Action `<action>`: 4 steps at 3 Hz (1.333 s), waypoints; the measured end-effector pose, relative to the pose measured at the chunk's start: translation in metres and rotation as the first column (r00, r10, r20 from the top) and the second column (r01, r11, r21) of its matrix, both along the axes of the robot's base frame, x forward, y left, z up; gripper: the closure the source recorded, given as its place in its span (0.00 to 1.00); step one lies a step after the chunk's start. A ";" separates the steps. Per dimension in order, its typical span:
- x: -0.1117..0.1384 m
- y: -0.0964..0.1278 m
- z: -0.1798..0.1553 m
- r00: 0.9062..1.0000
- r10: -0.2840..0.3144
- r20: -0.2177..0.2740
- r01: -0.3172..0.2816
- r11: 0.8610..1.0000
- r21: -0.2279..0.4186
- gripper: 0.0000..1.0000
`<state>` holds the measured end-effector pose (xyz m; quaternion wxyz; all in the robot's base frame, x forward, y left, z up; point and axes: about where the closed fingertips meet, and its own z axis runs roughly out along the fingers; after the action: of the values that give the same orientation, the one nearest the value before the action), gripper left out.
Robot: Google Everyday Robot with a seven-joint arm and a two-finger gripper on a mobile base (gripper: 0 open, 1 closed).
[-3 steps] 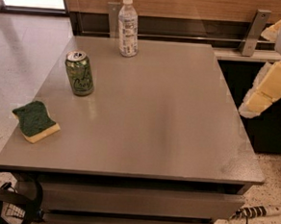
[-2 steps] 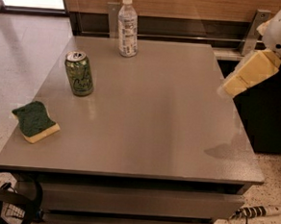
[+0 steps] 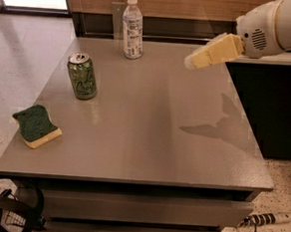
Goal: Move blue plastic bottle near sponge
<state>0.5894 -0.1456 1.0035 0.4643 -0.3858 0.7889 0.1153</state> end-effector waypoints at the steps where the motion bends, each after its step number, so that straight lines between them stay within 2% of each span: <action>1: 0.052 0.020 0.028 0.994 -0.055 0.098 0.040 0.988 0.151 0.00; 2: 0.054 0.023 0.029 0.994 -0.044 0.103 0.028 0.988 0.153 0.00; 3: 0.080 0.036 0.025 0.993 0.010 0.118 -0.030 0.986 0.166 0.00; 4: 0.131 0.058 0.015 0.990 0.030 0.135 -0.055 0.981 0.185 0.00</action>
Offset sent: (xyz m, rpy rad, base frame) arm 0.0412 0.0158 0.0190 0.1217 -0.0737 -0.0348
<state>0.7204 -0.0879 1.0186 0.5472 -0.3636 0.7337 0.1735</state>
